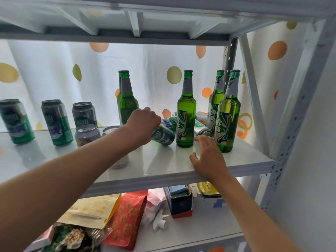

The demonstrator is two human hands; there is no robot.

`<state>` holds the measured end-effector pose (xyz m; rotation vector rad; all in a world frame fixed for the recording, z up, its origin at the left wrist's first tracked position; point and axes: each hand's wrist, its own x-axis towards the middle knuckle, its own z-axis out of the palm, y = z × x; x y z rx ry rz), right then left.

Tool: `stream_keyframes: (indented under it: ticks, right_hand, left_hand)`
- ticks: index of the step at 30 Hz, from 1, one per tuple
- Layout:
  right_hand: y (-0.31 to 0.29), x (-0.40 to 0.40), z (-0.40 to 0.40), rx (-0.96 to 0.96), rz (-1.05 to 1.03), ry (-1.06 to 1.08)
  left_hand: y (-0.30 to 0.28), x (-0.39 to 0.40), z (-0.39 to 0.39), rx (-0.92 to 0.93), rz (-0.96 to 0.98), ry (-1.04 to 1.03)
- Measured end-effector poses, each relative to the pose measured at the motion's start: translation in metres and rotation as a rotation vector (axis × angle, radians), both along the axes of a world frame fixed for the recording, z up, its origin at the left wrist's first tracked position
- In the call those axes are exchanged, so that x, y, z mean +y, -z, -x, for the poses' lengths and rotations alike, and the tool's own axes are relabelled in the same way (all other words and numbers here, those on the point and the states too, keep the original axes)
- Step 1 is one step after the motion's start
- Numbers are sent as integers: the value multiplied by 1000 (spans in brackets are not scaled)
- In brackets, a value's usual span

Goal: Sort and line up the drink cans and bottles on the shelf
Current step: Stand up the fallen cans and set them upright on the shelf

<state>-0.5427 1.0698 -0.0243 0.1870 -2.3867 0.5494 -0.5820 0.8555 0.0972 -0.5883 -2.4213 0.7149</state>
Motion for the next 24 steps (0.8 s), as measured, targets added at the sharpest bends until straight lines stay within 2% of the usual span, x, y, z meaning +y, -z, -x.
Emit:
stream_keyframes:
  ticks: [11,17,24]
  right_hand:
    - [-17,-7,1,45,-11,-19]
    - [-26,-18,3,69,-14,-30]
    - [-27,-30,9,59,-17,-53]
  left_hand:
    - [-56,-29,9,-49,436,291]
    - [-71,-33,11,-159,618,352]
    - [-67,-22,17,-100,747,382]
